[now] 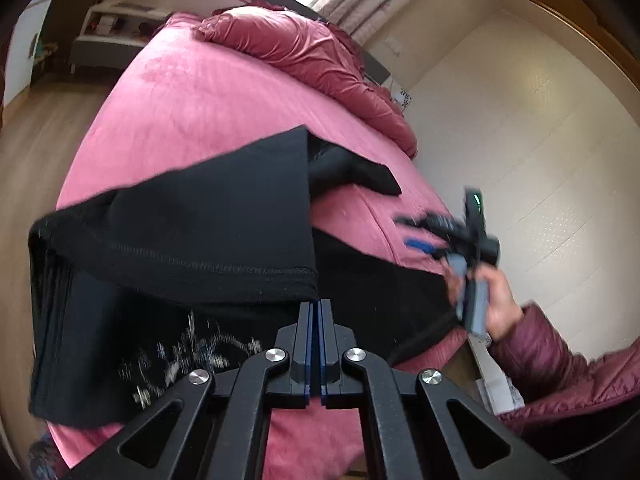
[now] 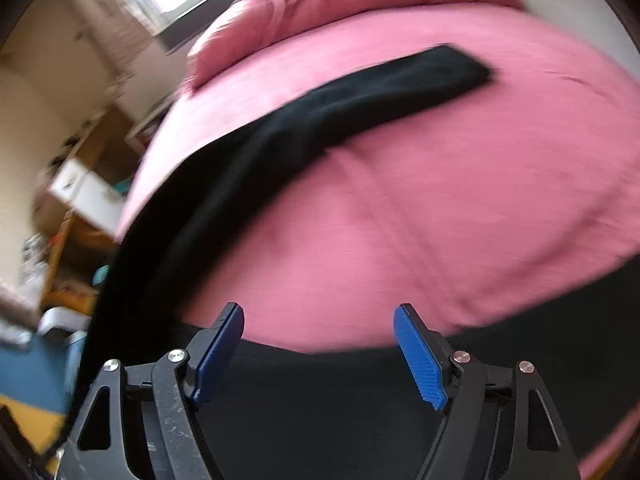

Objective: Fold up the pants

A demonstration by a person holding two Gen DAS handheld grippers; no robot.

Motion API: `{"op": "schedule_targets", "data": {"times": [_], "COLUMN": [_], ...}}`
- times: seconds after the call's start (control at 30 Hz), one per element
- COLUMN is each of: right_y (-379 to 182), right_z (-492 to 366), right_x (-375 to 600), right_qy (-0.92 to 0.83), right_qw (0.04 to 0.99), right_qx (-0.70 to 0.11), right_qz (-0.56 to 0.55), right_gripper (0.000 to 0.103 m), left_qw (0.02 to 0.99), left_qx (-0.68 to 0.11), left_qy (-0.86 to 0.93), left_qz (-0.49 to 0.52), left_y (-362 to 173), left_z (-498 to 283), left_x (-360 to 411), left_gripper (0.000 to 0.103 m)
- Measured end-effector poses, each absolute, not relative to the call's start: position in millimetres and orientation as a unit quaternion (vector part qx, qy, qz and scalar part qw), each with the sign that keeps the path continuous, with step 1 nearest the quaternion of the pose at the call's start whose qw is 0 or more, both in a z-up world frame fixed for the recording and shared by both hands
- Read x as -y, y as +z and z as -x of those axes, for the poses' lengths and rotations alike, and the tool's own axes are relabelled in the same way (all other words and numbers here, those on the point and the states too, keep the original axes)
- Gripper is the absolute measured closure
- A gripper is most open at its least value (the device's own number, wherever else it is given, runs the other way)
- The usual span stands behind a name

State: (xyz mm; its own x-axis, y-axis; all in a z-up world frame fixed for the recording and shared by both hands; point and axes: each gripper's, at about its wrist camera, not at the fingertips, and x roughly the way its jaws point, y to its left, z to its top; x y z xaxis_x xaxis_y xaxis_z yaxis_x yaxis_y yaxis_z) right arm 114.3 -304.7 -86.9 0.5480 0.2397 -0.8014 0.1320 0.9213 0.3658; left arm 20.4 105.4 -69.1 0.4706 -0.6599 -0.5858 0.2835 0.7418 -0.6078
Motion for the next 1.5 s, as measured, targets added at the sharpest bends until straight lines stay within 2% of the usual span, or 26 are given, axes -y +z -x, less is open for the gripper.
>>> {"op": "schedule_targets", "data": {"times": [0.23, 0.43, 0.5, 0.6, 0.67, 0.87, 1.0, 1.23, 1.37, 1.5], "right_y": [-87, -89, -93, -101, -100, -72, -43, -10, -20, -61], "right_z": [-193, -255, -275, -290, -295, -280, -244, -148, -86, -33], "right_x": [240, 202, 198, 199, 198, 201, 210, 215, 219, 220], "right_qy": [0.120, 0.100, 0.084, 0.070, 0.079, 0.117, 0.155, 0.223, 0.253, 0.251], "right_qw": [0.831, 0.827, 0.824, 0.821, 0.822, 0.841, 0.853, 0.865, 0.854, 0.834], "right_qx": [-0.489, -0.495, -0.502, -0.515, -0.515, -0.477, -0.431, -0.384, -0.401, -0.453], "right_qz": [-0.237, -0.247, -0.247, -0.237, -0.231, -0.227, -0.252, -0.233, -0.212, -0.192], "right_gripper": [0.036, 0.039, 0.047, 0.081, 0.093, 0.096, 0.096, 0.096, 0.096, 0.096], "left_qw": [0.827, 0.824, 0.824, 0.829, 0.835, 0.865, 0.883, 0.913, 0.911, 0.890], "left_qx": [-0.434, -0.436, -0.439, -0.437, -0.429, -0.404, -0.356, -0.308, -0.322, -0.359], "left_qy": [-0.278, -0.277, -0.273, -0.260, -0.246, -0.141, -0.082, -0.074, -0.072, -0.065], "left_qz": [0.224, 0.232, 0.232, 0.234, 0.240, 0.261, 0.293, 0.259, 0.247, 0.272], "left_y": [-74, -78, -78, -77, -74, -54, -22, 33, 19, -26], "left_z": [-14, -10, -12, -17, -25, -89, -131, -142, -114, -64], "left_x": [-114, -123, -128, -144, -157, -218, -261, -264, -263, -265], "left_gripper": [0.102, 0.102, 0.101, 0.101, 0.102, 0.101, 0.101, 0.101, 0.101, 0.101]}}
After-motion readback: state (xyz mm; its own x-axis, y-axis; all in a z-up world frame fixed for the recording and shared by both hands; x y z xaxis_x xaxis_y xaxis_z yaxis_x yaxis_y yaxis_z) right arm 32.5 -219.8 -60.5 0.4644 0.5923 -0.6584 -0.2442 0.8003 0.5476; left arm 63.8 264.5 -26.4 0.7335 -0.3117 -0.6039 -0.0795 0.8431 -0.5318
